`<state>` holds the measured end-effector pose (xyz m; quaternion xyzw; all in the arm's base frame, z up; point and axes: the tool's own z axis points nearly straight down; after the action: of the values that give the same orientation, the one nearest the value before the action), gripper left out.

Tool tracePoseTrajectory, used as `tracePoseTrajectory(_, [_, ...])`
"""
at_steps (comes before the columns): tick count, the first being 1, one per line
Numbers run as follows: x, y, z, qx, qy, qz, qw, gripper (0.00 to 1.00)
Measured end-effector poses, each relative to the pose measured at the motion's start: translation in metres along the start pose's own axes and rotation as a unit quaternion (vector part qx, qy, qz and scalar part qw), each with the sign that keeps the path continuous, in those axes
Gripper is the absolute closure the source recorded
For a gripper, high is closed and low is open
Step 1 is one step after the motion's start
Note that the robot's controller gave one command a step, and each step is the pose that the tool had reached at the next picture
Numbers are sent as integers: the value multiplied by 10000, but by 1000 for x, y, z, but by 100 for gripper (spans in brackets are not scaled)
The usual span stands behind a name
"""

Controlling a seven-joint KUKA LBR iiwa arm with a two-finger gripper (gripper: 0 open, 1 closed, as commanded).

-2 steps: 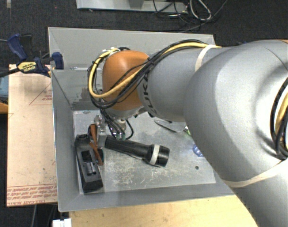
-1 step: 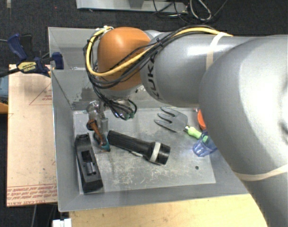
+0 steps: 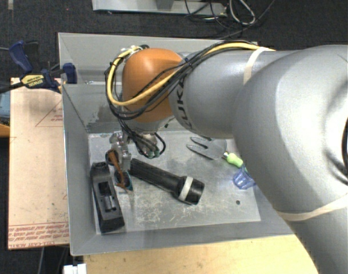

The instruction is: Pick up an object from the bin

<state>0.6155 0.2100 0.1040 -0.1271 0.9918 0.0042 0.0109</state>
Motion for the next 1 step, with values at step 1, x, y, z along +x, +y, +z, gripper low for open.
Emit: tracePoseTrajectory(1, [12,-8,-90,-2,-36,-621,9981,100])
